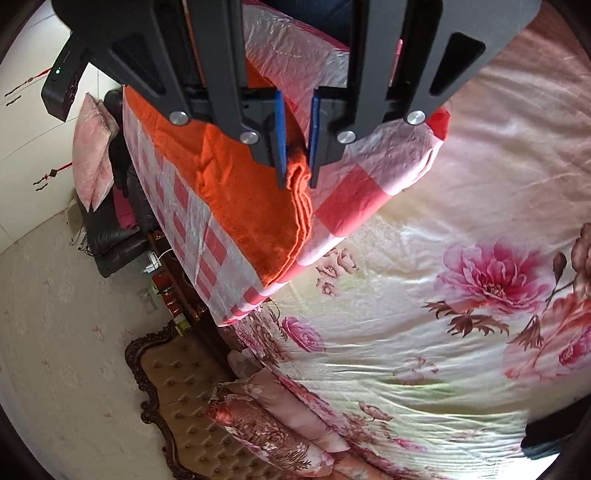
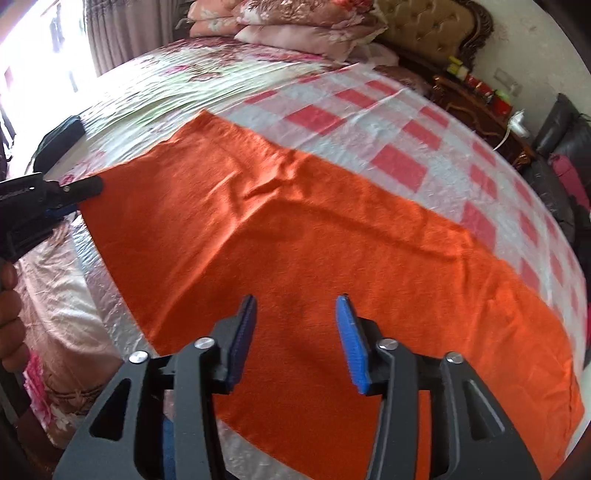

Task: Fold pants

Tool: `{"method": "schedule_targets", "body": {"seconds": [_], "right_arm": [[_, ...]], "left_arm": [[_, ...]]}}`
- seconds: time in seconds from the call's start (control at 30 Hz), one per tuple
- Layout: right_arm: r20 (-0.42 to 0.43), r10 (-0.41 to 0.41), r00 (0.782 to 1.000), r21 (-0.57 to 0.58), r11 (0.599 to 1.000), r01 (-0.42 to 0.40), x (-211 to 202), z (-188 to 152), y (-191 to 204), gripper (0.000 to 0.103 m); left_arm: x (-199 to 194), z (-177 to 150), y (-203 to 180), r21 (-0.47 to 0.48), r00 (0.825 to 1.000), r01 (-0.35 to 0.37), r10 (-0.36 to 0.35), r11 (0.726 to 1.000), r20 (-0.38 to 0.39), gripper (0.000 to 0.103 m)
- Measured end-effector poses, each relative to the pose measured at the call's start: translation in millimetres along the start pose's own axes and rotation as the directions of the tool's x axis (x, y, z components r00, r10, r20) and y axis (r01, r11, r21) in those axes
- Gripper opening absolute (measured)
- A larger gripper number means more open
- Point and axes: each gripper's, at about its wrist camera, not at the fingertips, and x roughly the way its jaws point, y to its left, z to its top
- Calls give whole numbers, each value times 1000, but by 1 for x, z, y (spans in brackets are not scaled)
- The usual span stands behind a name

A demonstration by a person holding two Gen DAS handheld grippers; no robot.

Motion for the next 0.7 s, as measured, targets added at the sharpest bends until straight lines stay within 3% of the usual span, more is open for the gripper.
{"method": "schedule_targets", "body": {"seconds": [0.2, 0.37, 0.53, 0.63, 0.7], "right_arm": [[-17, -16, 1000, 54, 998, 16, -7, -8, -19, 50], [-38, 16, 999, 123, 992, -11, -5, -17, -37, 56], [-46, 106, 993, 210, 973, -94, -7, -26, -57, 56], [-45, 236, 971, 341, 917, -207, -7, -36, -86, 56], [-9, 338, 941, 451, 841, -298, -10, -48, -114, 56]], "left_arm": [[-12, 1, -28, 106, 998, -48, 44, 993, 36, 10], [-17, -2, -62, 242, 991, -124, 109, 962, 73, 10], [-18, -11, -109, 399, 979, -197, 161, 896, 121, 10], [-15, -22, -145, 500, 974, -220, 166, 837, 152, 10], [-10, -34, -175, 574, 971, -234, 163, 785, 174, 10]]}}
